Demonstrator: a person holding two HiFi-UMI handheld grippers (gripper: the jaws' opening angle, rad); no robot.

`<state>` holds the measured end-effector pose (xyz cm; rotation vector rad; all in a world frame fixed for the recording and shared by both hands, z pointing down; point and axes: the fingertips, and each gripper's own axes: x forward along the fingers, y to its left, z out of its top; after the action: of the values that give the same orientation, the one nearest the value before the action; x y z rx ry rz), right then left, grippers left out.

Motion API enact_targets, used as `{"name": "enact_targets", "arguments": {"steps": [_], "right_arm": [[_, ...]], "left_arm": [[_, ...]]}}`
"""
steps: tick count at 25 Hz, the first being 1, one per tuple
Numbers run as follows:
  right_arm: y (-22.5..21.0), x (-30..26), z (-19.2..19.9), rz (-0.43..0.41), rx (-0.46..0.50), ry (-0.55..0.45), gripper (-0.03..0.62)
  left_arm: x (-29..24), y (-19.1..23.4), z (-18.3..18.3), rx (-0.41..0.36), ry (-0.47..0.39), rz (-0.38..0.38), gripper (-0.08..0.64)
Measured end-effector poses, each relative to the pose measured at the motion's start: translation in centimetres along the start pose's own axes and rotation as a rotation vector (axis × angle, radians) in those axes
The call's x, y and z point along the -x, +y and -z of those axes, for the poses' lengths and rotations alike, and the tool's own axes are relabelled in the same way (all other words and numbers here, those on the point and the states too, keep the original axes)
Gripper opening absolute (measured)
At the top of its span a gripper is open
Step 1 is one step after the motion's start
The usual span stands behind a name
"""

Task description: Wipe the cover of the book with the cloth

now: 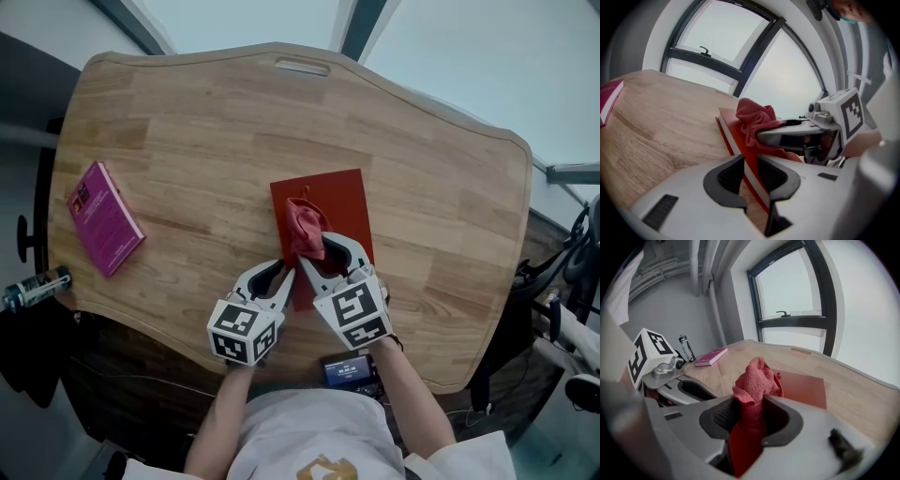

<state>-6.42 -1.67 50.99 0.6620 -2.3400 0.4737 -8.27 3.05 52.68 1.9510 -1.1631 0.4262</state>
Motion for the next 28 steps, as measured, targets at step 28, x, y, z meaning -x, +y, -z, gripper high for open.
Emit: {"name": "enact_targets", "arguments": {"steps": [28], "right_arm": [[-5.8, -0.1, -1.4, 0.078, -0.035, -0.028, 0.143]], "left_arm": [[0.0, -0.1, 0.0, -0.047, 0.014, -0.009, 0.095]]}}
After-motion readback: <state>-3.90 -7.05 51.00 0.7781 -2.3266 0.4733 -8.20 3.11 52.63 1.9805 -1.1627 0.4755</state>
